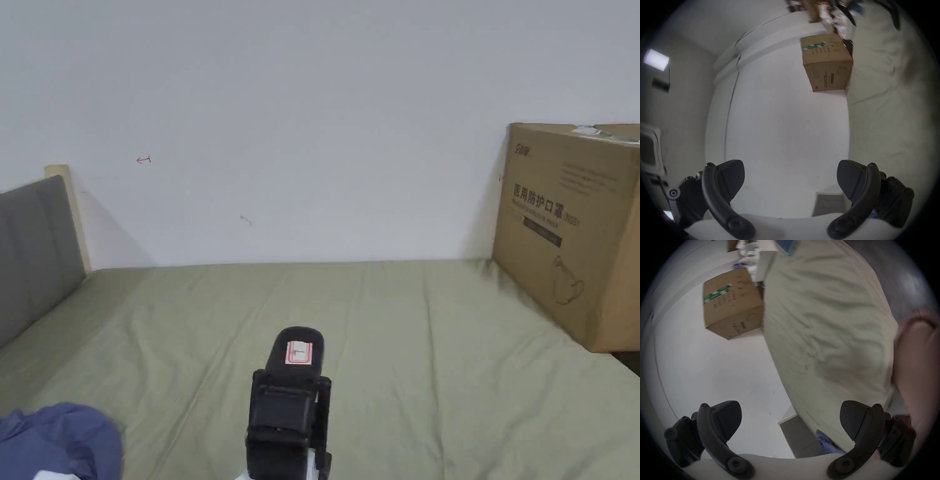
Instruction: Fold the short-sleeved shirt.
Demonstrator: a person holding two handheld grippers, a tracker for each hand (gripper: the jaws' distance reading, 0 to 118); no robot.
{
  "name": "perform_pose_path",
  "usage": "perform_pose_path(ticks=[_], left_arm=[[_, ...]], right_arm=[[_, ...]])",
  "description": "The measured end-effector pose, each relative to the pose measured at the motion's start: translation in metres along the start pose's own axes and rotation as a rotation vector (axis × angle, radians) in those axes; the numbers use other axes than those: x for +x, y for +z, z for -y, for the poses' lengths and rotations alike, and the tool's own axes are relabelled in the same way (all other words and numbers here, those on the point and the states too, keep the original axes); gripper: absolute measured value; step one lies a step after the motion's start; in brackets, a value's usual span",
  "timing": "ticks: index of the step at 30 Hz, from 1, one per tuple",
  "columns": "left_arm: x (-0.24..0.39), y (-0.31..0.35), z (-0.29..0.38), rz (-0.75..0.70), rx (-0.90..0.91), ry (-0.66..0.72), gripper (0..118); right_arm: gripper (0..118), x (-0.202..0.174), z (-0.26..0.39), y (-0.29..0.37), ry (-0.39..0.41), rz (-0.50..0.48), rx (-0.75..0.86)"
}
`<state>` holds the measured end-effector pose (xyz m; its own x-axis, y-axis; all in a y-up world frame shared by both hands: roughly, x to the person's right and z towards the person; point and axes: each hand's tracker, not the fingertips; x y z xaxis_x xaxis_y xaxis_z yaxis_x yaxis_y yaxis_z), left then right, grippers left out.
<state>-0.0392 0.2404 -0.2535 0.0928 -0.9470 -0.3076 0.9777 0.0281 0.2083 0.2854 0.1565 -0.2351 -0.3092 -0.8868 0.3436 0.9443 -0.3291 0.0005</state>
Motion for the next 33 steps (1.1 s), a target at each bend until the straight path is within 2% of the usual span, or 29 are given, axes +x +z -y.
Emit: perform_pose_path(ticks=[3, 5, 6, 7, 9, 11, 13, 15, 17, 19, 22, 23, 29, 33], left_arm=[[-0.009, -0.006, 0.006, -0.07, -0.077, 0.036, 114], [-0.027, -0.011, 0.009, -0.042, -0.131, 0.233, 114], [-0.04, -0.014, 0.013, 0.0, -0.17, 0.411, 114], [-0.055, -0.018, 0.02, 0.032, -0.209, 0.593, 114], [-0.089, -0.02, 0.042, 0.081, -0.245, 0.966, 114], [-0.101, -0.018, 0.07, 0.104, -0.227, 1.355, 114], [-0.102, -0.014, 0.087, 0.021, -0.29, 1.558, 114], [-0.093, -0.006, 0.093, -0.081, -0.368, 1.574, 114], [-0.079, 0.004, 0.087, -0.141, -0.397, 1.487, 114], [-0.066, 0.015, 0.083, -0.145, -0.385, 1.426, 114], [-0.051, 0.027, 0.076, -0.143, -0.382, 1.356, 115], [-0.049, 0.03, 0.076, -0.146, -0.375, 1.355, 115], [-0.05, 0.026, 0.078, -0.072, -0.369, 1.372, 115], [-0.048, 0.025, 0.078, -0.075, -0.402, 1.41, 114]], right_arm=[[118, -0.044, 0.005, 0.009, 0.102, -0.142, 0.027], [118, -0.076, 0.011, 0.019, 0.224, -0.23, 0.053], [118, -0.094, 0.011, 0.023, 0.358, -0.267, 0.089], [118, -0.112, 0.013, 0.028, 0.537, -0.299, 0.128], [118, -0.142, 0.045, 0.048, 0.97, -0.314, 0.27], [118, -0.149, 0.081, 0.062, 1.372, -0.389, 0.442], [118, -0.142, 0.107, 0.064, 1.654, -0.428, 0.546], [118, -0.127, 0.132, 0.059, 1.866, -0.334, 0.586], [118, -0.106, 0.143, 0.05, 1.949, -0.274, 0.608], [118, -0.086, 0.132, 0.04, 1.92, -0.279, 0.541], [118, -0.07, 0.127, 0.03, 1.861, -0.212, 0.446], [118, -0.067, 0.124, 0.027, 1.87, -0.191, 0.445], [118, -0.067, 0.122, 0.028, 1.908, -0.233, 0.465], [118, -0.069, 0.124, 0.032, 1.902, -0.25, 0.482]])
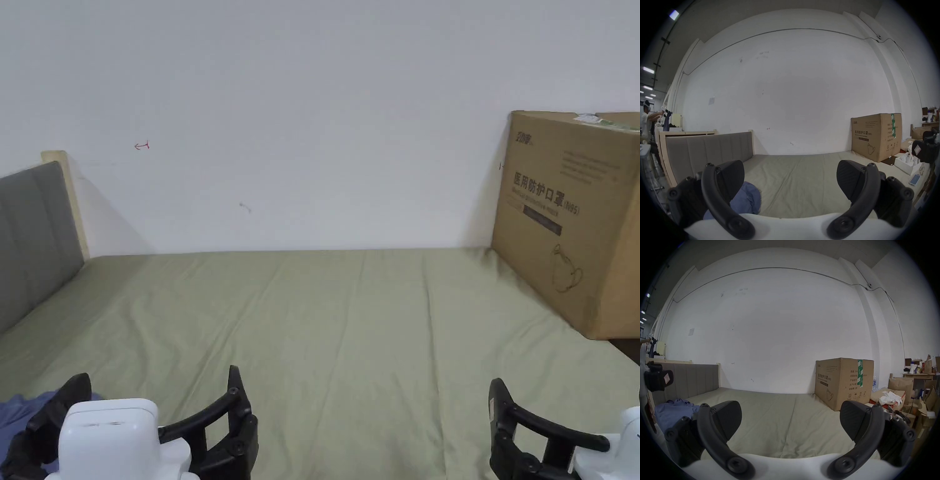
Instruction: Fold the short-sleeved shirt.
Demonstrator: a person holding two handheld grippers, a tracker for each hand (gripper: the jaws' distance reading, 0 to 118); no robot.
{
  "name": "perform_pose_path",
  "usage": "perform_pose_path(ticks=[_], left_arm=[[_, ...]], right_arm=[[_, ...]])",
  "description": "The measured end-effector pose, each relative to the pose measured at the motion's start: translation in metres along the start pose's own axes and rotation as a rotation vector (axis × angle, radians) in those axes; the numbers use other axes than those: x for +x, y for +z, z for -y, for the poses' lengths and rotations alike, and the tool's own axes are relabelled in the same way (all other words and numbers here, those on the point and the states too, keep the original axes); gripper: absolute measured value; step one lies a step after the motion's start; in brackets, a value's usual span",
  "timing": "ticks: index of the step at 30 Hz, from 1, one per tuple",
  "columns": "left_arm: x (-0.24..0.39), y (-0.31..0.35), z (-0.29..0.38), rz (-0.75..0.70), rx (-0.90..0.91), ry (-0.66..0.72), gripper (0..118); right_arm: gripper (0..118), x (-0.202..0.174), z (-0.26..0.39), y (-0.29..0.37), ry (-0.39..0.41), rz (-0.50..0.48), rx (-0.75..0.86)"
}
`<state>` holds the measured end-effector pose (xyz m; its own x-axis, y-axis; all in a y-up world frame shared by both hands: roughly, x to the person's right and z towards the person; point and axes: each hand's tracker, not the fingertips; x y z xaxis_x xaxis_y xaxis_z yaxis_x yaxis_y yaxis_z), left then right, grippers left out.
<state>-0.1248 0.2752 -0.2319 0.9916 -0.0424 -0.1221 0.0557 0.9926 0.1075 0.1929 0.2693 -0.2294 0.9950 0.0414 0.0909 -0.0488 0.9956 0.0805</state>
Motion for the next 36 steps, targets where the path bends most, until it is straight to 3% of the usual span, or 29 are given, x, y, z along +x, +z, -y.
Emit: perform_pose_path(ticks=[6, 9, 11, 12, 13, 14, 16, 18, 20, 28, 31, 36], left_arm=[[0.0, -0.001, 0.002, 0.008, -0.03, 0.018, 111], [0.004, 0.0, 0.001, -0.006, -0.019, -0.024, 95], [0.003, 0.0, -0.003, 0.001, -0.021, -0.03, 77], [0.003, 0.0, -0.004, 0.018, -0.024, -0.024, 58], [0.003, 0.0, -0.006, 0.021, -0.029, -0.023, 25], [0.005, -0.001, -0.007, 0.006, -0.037, -0.03, 2], [0.004, -0.001, -0.007, -0.029, -0.035, -0.031, 0], [0.0, -0.002, -0.009, 0.035, -0.053, 0.025, 0], [0.003, -0.005, -0.008, 0.027, -0.071, 0.008, 0], [0.004, -0.004, -0.006, 0.055, -0.088, -0.038, 0], [-0.018, 0.004, -0.014, -0.028, -0.072, -0.08, 0], [-0.101, 0.033, -0.028, -0.245, -0.077, -0.047, 0]], right_arm=[[118, 0.002, -0.003, 0.001, -0.029, 0.005, -0.013], [118, -0.002, -0.003, 0.001, -0.02, 0.026, -0.018], [113, -0.005, -0.005, 0.003, 0.032, 0.03, -0.003], [99, -0.005, -0.006, 0.003, 0.052, 0.0, 0.007], [40, -0.006, -0.007, 0.004, 0.069, -0.02, 0.018], [0, -0.01, -0.009, 0.005, 0.105, 0.018, 0.036], [0, -0.007, -0.009, 0.0, 0.103, 0.062, -0.011], [0, 0.001, -0.011, -0.002, -0.003, -0.027, -0.041], [0, 0.001, -0.009, -0.002, 0.021, 0.023, -0.044], [0, -0.001, -0.012, -0.007, 0.021, 0.041, -0.073], [0, -0.026, -0.015, -0.016, 0.003, -0.056, -0.075], [0, -0.097, -0.015, -0.036, -0.014, -0.251, -0.083]])
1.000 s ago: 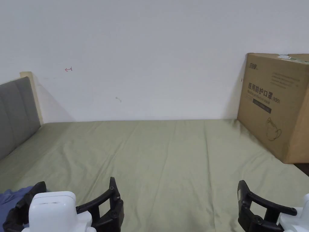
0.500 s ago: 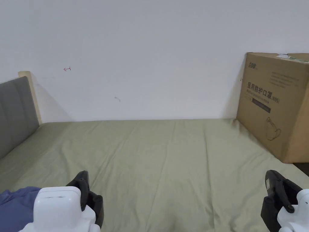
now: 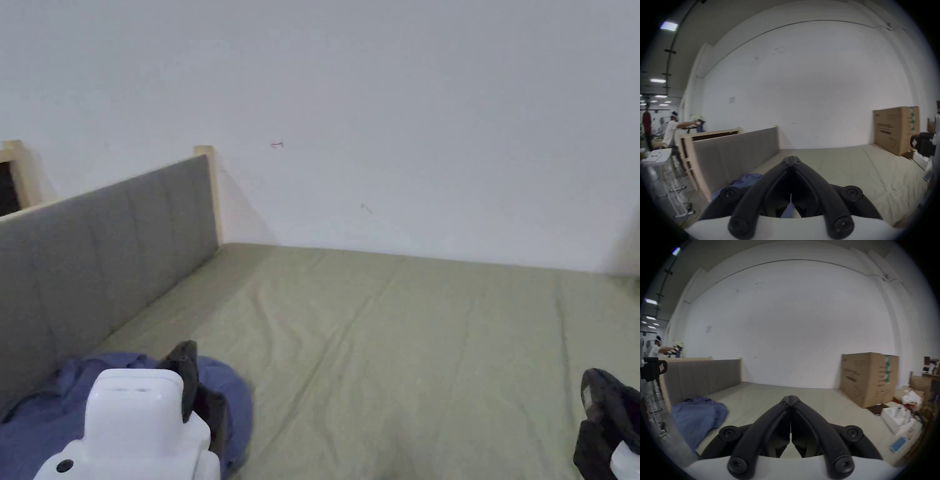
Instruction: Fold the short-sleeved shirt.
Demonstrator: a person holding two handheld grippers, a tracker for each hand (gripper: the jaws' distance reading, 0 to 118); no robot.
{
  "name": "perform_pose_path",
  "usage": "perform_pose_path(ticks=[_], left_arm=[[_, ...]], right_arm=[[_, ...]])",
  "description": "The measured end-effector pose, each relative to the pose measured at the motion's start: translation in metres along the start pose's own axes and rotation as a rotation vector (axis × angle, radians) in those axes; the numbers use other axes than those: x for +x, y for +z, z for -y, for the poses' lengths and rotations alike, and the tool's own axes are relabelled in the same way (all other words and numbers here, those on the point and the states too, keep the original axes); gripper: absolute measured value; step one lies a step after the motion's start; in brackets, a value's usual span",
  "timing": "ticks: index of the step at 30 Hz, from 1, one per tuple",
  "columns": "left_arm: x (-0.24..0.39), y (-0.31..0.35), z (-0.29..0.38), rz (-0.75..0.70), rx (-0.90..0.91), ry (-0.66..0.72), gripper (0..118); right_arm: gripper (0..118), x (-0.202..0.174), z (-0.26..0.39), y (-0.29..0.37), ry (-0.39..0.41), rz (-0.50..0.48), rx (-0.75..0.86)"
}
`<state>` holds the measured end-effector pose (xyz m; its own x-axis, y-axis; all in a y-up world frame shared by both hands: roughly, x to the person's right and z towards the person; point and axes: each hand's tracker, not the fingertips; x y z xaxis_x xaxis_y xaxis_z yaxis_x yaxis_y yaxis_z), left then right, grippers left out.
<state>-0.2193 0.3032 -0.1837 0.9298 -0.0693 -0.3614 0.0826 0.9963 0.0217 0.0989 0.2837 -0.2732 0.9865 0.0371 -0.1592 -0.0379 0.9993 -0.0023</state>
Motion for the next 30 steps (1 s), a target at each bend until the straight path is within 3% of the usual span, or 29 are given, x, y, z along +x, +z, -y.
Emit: perform_pose_path(ticks=[4, 8, 12, 16, 19, 21, 23, 24, 25, 26, 27, 30], left_arm=[[-0.064, 0.026, -0.001, -0.187, 0.022, 0.033, 0], [-0.081, 0.029, 0.01, -0.223, -0.005, 0.037, 0], [-0.07, 0.019, 0.011, -0.205, -0.036, 0.05, 0], [-0.067, -0.025, -0.023, -0.115, 0.003, 0.052, 0], [-0.081, -0.113, -0.035, 0.124, -0.306, 0.097, 0], [-0.093, -0.185, -0.012, 0.266, -0.575, 0.227, 0], [-0.104, -0.256, 0.042, 0.301, -0.86, 0.356, 0], [-0.108, -0.284, 0.071, 0.303, -0.99, 0.4, 5], [-0.11, -0.309, 0.104, 0.302, -1.139, 0.443, 38], [-0.112, -0.328, 0.134, 0.26, -1.259, 0.449, 83], [-0.111, -0.336, 0.159, 0.218, -1.316, 0.462, 109], [-0.108, -0.363, 0.205, 0.111, -1.324, 0.448, 105]], right_arm=[[0, -0.056, -0.002, -0.015, -0.01, -0.175, 0.016], [0, -0.086, -0.003, -0.02, 0.001, -0.263, 0.019], [0, -0.085, -0.002, -0.023, 0.016, -0.276, -0.007], [0, -0.06, 0.003, -0.027, -0.023, -0.251, -0.059], [0, -0.044, 0.006, -0.038, -0.019, -0.192, -0.13], [0, -0.035, 0.011, -0.048, -0.036, -0.165, -0.182], [0, -0.025, 0.017, -0.055, -0.088, -0.15, -0.239], [0, -0.021, 0.021, -0.057, -0.114, -0.155, -0.259], [0, -0.019, 0.025, -0.059, -0.129, -0.153, -0.289], [0, -0.017, 0.029, -0.06, -0.128, -0.145, -0.317], [0, -0.016, 0.034, -0.062, -0.115, -0.137, -0.343], [0, -0.016, 0.045, -0.066, -0.073, -0.141, -0.42]])
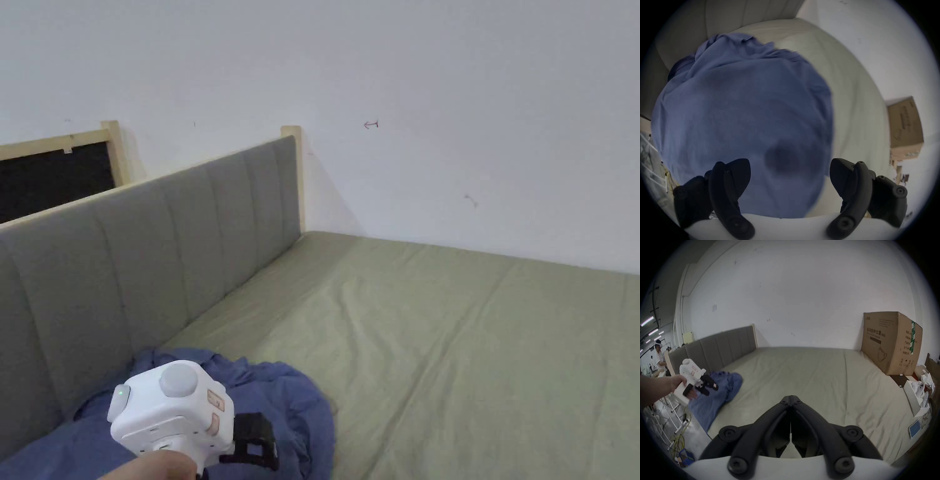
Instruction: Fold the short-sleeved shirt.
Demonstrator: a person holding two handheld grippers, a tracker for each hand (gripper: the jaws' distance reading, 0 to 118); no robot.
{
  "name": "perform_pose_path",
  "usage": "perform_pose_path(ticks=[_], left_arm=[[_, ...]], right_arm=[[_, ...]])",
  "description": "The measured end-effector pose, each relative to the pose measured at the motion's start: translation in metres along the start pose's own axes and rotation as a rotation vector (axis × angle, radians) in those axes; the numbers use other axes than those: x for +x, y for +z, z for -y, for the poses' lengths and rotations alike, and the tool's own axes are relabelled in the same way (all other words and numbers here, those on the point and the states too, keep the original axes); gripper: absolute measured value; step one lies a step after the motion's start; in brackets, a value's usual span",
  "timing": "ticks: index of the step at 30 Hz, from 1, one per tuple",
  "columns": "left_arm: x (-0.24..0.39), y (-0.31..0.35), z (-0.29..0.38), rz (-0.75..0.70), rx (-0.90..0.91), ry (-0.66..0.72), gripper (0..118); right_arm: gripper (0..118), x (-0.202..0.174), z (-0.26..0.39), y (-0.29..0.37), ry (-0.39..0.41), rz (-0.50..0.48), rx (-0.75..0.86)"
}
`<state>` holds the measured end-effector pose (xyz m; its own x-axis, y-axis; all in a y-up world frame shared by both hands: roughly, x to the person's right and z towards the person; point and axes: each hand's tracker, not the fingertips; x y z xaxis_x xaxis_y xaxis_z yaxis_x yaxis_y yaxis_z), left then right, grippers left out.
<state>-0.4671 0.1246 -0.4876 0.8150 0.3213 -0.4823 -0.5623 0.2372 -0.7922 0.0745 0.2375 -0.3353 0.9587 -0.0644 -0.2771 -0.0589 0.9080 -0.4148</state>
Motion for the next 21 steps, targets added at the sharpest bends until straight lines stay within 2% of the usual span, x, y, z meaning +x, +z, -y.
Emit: perform_pose_path(ticks=[1, 3, 5, 7, 12, 15, 17, 18, 19, 20, 21], left_arm=[[0.001, -0.009, -0.006, -0.042, 0.033, -0.008, 105], [0.009, -0.023, -0.006, -0.135, 0.113, -0.108, 106], [0.017, -0.046, -0.006, -0.192, 0.098, -0.237, 111], [0.016, -0.075, 0.0, -0.176, 0.002, -0.304, 118], [0.011, -0.066, 0.012, -0.152, 0.102, -0.247, 118], [0.016, -0.06, 0.029, -0.244, 0.165, -0.285, 117], [0.016, -0.055, 0.035, -0.242, 0.162, -0.295, 100], [0.014, -0.05, 0.035, -0.211, 0.186, -0.283, 82], [0.014, -0.044, 0.039, -0.187, 0.223, -0.286, 41], [0.014, -0.037, 0.043, -0.213, 0.254, -0.302, 41], [0.014, -0.028, 0.046, -0.218, 0.28, -0.323, 28]], right_arm=[[0, 0.0, 0.003, -0.003, 0.01, 0.0, -0.022], [0, -0.002, 0.007, -0.009, 0.023, -0.006, -0.06], [0, -0.003, 0.011, -0.015, 0.025, -0.009, -0.094], [0, -0.007, 0.014, -0.021, 0.013, -0.024, -0.119], [0, -0.02, 0.013, -0.031, 0.008, -0.095, -0.167], [0, -0.028, 0.012, -0.033, 0.005, -0.113, -0.168], [0, -0.026, 0.011, -0.032, -0.014, -0.131, -0.173], [0, -0.026, 0.009, -0.032, -0.02, -0.139, -0.176], [0, -0.026, 0.007, -0.03, -0.021, -0.146, -0.178], [0, -0.023, 0.005, -0.027, -0.018, -0.153, -0.18], [0, -0.021, 0.003, -0.025, -0.017, -0.161, -0.179]])
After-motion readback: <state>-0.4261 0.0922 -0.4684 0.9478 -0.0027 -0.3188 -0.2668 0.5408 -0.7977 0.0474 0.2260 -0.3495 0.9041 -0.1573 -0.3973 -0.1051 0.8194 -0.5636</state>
